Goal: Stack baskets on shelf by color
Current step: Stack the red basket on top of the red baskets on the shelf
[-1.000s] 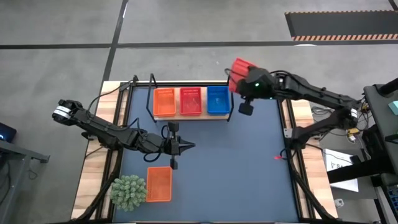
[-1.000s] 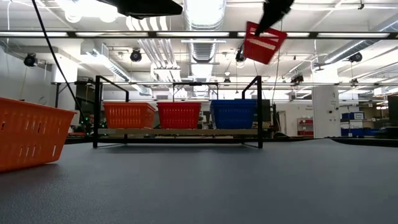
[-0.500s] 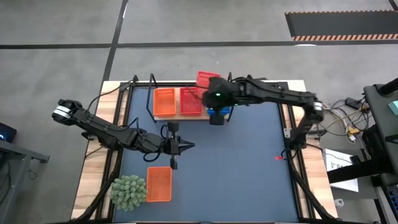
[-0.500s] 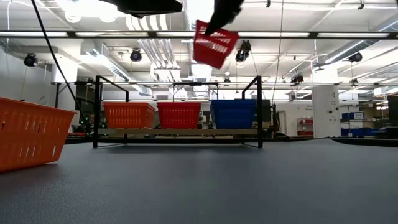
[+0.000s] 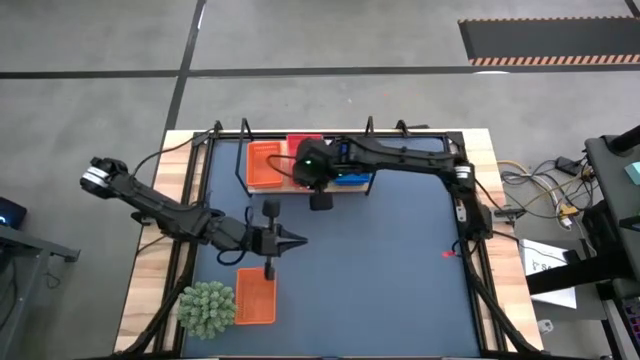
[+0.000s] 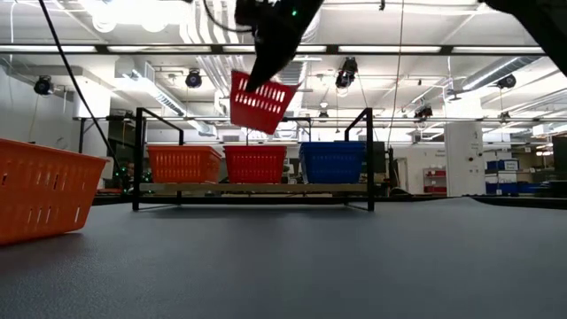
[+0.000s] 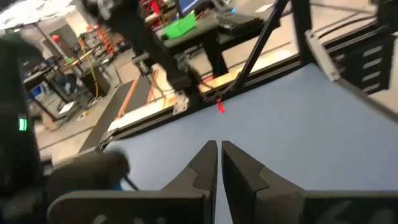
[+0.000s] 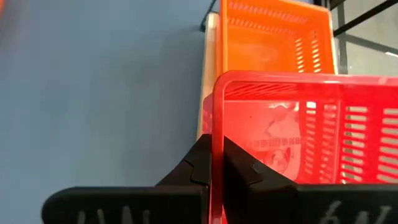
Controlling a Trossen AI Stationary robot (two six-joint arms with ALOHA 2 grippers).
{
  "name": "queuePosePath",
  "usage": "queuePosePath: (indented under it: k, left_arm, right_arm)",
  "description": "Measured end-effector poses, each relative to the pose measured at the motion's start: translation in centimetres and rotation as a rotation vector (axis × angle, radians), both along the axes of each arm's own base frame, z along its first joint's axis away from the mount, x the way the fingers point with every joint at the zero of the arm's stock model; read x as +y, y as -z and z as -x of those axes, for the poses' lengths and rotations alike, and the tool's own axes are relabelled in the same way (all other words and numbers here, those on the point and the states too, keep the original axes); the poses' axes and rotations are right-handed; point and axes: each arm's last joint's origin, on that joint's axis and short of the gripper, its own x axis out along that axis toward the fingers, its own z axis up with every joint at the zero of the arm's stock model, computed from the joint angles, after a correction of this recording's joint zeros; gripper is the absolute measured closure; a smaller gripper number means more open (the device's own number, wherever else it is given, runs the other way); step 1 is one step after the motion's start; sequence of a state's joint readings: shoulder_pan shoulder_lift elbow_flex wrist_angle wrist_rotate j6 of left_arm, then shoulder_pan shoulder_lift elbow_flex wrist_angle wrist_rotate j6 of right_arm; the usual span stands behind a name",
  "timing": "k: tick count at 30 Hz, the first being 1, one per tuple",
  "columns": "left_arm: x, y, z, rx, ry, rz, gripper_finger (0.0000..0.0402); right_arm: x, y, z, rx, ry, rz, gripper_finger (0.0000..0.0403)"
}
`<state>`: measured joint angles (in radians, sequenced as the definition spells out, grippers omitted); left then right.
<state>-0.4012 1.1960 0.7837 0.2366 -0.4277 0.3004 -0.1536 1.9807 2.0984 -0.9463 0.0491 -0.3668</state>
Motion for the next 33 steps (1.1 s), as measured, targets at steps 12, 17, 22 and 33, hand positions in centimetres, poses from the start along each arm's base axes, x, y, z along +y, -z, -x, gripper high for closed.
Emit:
queuePosePath:
  k: [12, 17, 22, 33]
  left_arm:
    - [-1.4, -0.5, 1.4, -0.022, -0.055, -0.038, 0.0395]
    - [-1.4, -0.6, 1.6, -0.029, -0.103, -0.043, 0.0395]
    - [-1.4, -0.6, 1.6, -0.029, -0.108, -0.045, 0.0395]
    - [-1.5, -0.6, 1.6, -0.028, -0.103, -0.046, 0.0395]
  right_arm:
    - [-2.7, 3.3, -1.8, 0.036, 0.097, 0.079, 0.0394]
    - [-3.2, 4.4, -2.2, 0.045, 0.125, 0.067, 0.0394]
    - [-3.3, 4.9, -2.3, 0.053, 0.134, 0.059, 0.0394]
    - [-3.4, 6.0, -2.7, 0.080, 0.123, 0.062, 0.0345]
